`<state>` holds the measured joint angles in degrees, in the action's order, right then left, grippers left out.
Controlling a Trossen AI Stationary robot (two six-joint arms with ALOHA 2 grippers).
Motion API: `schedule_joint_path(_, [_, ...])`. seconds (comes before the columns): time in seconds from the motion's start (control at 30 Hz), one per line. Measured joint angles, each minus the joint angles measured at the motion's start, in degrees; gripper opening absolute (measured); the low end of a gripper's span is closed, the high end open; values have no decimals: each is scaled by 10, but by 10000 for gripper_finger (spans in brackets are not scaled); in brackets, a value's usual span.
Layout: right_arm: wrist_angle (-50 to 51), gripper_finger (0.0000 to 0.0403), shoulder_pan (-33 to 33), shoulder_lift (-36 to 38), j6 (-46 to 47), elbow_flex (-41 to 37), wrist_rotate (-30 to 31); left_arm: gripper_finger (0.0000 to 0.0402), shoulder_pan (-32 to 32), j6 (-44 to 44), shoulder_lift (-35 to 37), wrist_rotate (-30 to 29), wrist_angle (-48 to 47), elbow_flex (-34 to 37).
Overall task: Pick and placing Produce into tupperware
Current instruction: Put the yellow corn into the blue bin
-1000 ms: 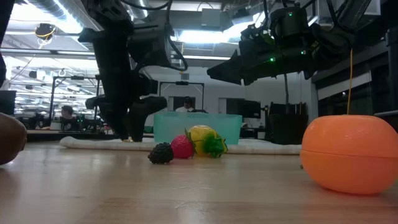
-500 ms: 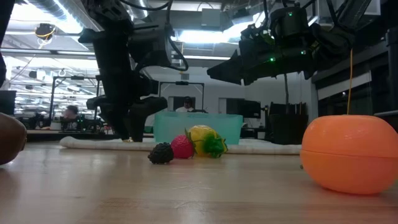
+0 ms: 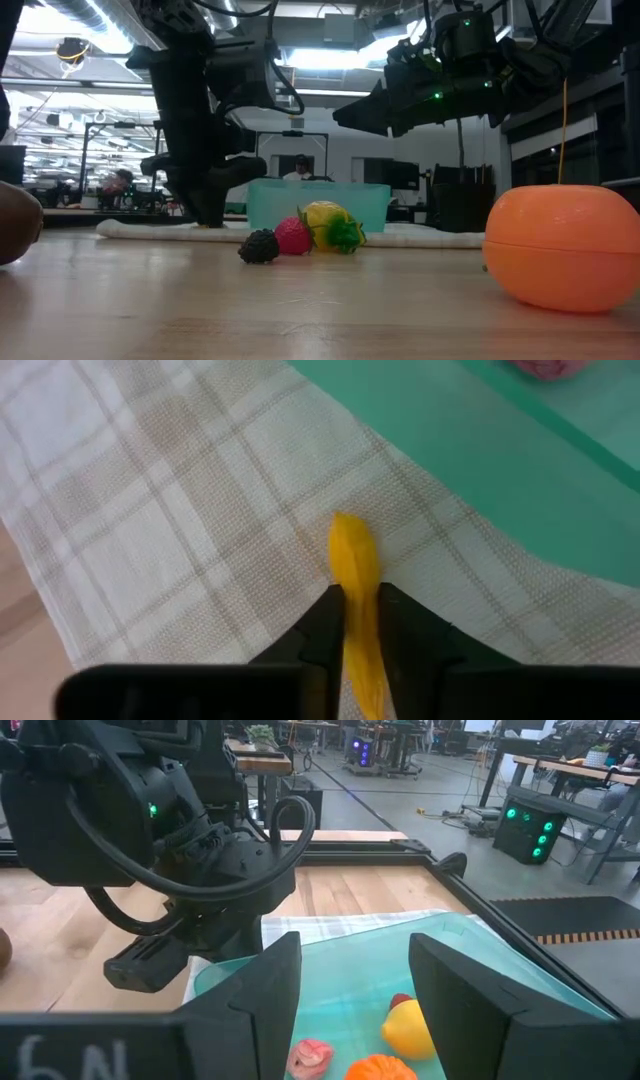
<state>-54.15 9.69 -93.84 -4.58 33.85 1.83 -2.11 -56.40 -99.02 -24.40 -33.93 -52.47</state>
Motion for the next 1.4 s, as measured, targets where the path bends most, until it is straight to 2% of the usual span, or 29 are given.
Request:
schedule_joint_path(0.2, [0,189,0,0,0,0,0,9,0,30,12,6,-2,-1])
schedule_joint_path(0.33, [0,189,0,0,0,0,0,6,2,45,44,3,-41,-16])
schedule_joint_path(0.43, [2,189,-1,0,0,0,0,12,2,46,79,-23,-83,-25])
schedule_joint_path(0.63, [0,189,-2,0,6,0,0,4,-11,79,150,-80,-109,-25])
schedule_joint_path(0.73, [-5,189,-1,0,11,0,0,5,-31,93,187,-114,-109,-13])
schedule_joint_path(0.9, [-4,189,-2,0,9,0,0,4,-64,80,258,-135,-100,39])
schedule_joint_path(1.1, [-7,189,-1,0,11,0,-10,3,-102,93,339,-133,-35,128])
schedule_joint_path(1.27, [-12,189,-1,0,16,-14,-92,3,-121,210,406,-105,96,192])
schedule_joint_path(1.4, [-61,189,-3,1,46,-48,-127,2,-122,316,463,-71,229,246])
